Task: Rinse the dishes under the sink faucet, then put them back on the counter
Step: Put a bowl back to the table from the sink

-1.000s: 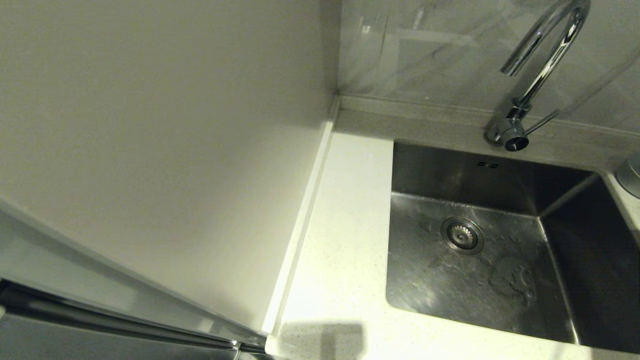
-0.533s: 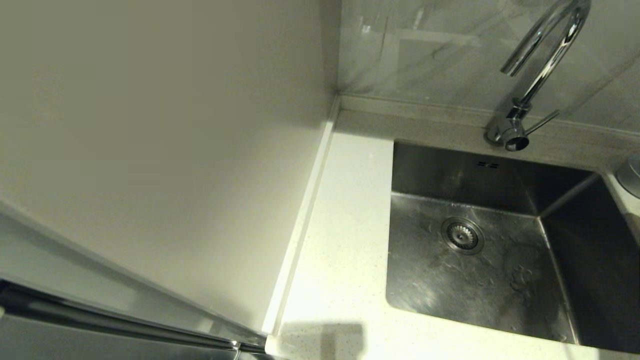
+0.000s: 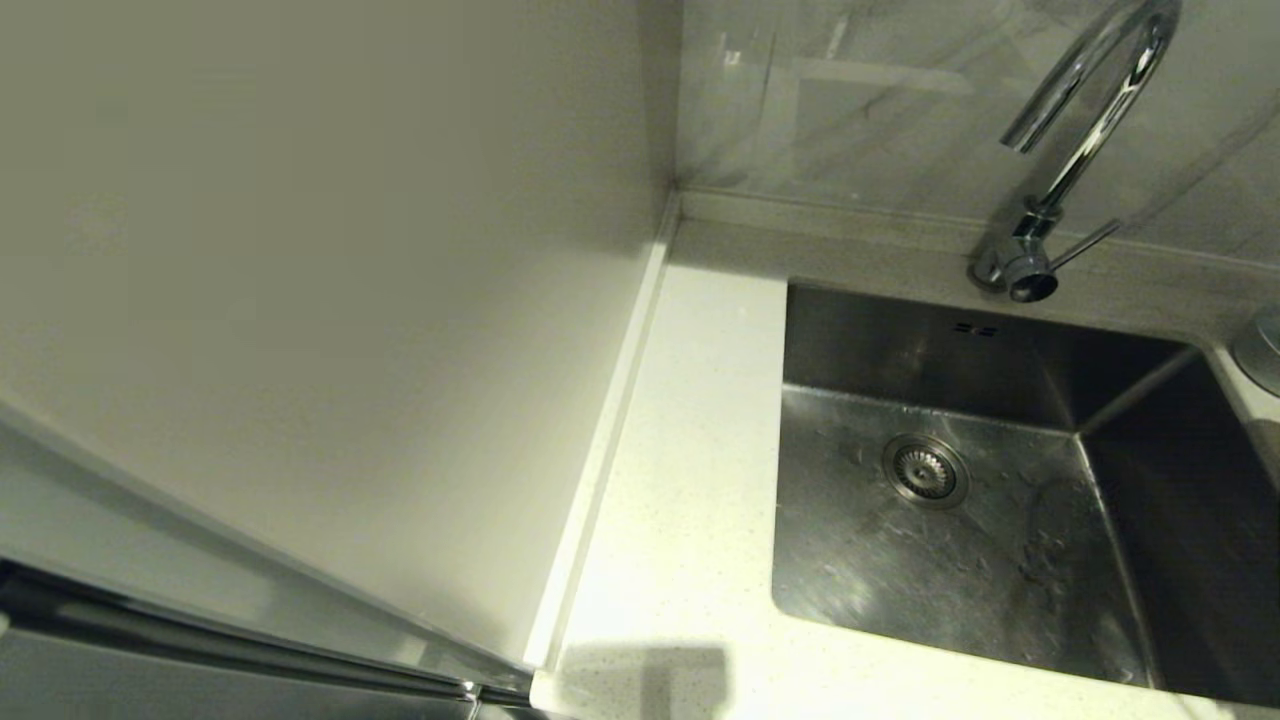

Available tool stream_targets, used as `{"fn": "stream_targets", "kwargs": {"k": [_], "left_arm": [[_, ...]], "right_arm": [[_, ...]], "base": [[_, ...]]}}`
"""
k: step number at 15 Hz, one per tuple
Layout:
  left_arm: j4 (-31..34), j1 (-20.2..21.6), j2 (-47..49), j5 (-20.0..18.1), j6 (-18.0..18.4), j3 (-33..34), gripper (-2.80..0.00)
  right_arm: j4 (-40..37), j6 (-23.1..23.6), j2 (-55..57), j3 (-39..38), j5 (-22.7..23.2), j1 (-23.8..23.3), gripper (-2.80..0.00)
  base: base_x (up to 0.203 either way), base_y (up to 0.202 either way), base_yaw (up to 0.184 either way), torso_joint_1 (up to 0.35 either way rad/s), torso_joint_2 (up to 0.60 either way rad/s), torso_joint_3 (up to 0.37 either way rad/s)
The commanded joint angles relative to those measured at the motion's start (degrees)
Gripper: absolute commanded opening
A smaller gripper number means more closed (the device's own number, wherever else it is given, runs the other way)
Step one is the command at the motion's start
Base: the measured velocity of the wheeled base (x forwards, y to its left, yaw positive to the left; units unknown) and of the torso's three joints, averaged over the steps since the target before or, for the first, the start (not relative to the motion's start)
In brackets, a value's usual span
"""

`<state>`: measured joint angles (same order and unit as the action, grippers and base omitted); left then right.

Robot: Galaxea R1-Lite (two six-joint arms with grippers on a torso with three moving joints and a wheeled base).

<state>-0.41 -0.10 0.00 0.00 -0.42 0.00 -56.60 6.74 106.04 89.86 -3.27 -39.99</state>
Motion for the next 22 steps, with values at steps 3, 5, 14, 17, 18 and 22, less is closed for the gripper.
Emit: {"fn": "stream_targets", "kwargs": {"k": [3,5,14,17,18,22], "left_arm": [[0.0,0.0,0.0,0.0,0.0,0.2,-2.8],[0.0,0.0,0.0,0.0,0.0,0.2,-2.8],[0.0,0.0,0.0,0.0,0.0,0.2,-2.8],[0.0,0.0,0.0,0.0,0.0,0.2,-2.8],[0.0,0.0,0.0,0.0,0.0,0.2,-2.8],[0.0,0.0,0.0,0.0,0.0,0.2,-2.8]], "right_arm": [[0.0,-1.1,3.2,1.5,0.1,-0.3,-2.8],[0.0,-2.1,4.6,2.7,0.0,-0.3,-2.8],[0.1,-5.3,10.0,10.2,-0.3,-0.4,-2.8],[0.2,-6.2,11.0,11.7,-1.9,-0.4,-2.8],[1.2,-6.2,11.3,11.7,-2.0,-0.6,-2.8],[4.8,-6.2,11.6,12.0,-2.2,-1.1,-2.8]], "base": [[0.0,0.0,0.0,0.0,0.0,0.0],[0.0,0.0,0.0,0.0,0.0,0.0],[0.0,0.0,0.0,0.0,0.0,0.0],[0.0,0.0,0.0,0.0,0.0,0.0],[0.0,0.0,0.0,0.0,0.0,0.0],[0.0,0.0,0.0,0.0,0.0,0.0]]}}
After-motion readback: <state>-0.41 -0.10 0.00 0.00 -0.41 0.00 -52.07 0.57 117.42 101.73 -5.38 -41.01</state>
